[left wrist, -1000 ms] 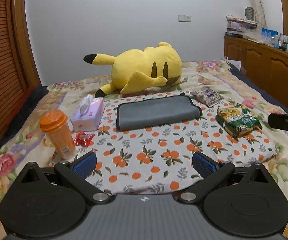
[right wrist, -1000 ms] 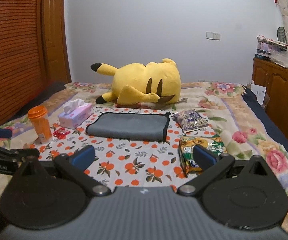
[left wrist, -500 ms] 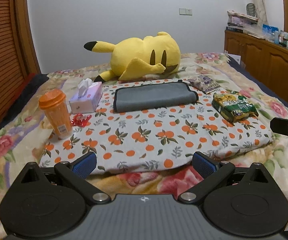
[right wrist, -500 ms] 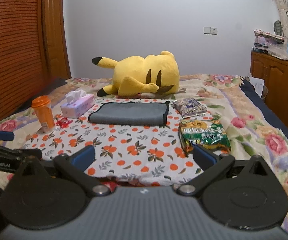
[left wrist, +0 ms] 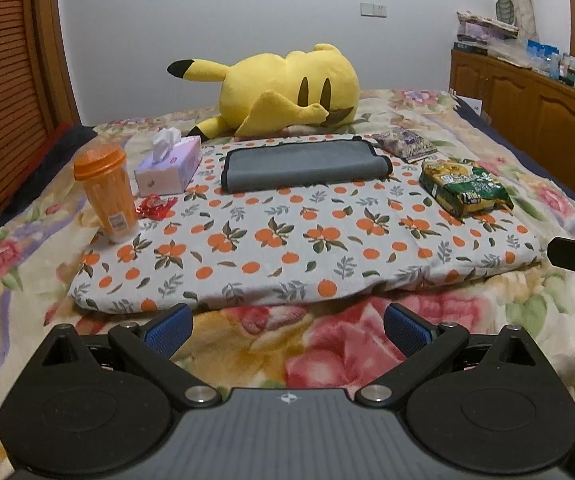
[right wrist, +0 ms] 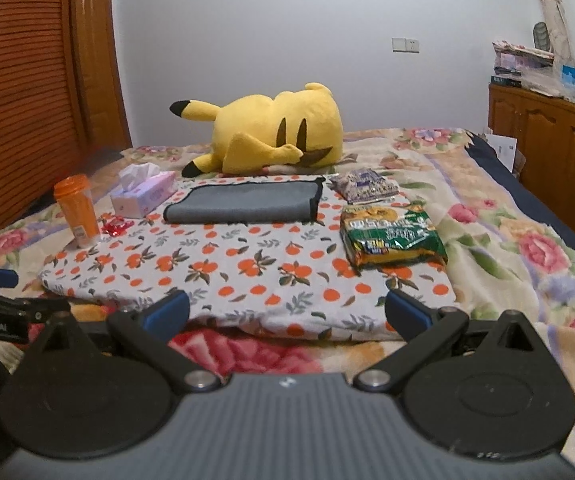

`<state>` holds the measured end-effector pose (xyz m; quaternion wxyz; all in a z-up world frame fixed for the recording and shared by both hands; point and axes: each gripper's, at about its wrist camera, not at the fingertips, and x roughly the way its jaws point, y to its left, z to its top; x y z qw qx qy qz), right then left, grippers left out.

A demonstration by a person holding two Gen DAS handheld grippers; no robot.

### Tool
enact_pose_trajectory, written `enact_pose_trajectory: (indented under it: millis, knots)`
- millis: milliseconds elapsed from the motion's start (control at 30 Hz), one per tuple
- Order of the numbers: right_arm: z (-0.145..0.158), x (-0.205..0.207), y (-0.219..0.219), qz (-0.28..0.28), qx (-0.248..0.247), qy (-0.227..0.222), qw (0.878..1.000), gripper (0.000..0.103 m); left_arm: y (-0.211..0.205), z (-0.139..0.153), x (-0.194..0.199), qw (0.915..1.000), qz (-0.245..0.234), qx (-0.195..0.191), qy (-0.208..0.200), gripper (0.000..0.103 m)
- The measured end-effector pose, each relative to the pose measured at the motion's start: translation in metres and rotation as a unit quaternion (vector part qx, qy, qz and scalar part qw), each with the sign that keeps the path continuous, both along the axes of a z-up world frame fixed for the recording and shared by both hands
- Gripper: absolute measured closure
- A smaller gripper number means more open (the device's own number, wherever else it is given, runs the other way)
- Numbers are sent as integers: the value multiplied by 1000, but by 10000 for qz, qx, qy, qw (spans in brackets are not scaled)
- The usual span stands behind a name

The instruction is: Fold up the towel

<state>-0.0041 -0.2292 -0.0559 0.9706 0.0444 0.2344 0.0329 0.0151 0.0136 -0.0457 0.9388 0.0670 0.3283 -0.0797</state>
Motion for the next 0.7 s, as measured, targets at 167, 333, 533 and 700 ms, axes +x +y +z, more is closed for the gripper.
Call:
enact_pose_trajectory:
  millis: [167,333,533,700]
  knots:
    - [-5,-2,-3,-2,-22,22,10000,0,0,-6,-3,10000,21,-6,25,0]
    - [-8,-2,-5,3,3,53,10000,0,3,-7,-5,10000,66,-50,16,0]
    - [-8,-3,-4,19,-33,28,10000,0,3,-6,-8,10000,77,-44,-36,0]
    - [-7,-3,-6,-8,-10,-3,10000,0,3,-5,-10,9999,80,-26,-118,0]
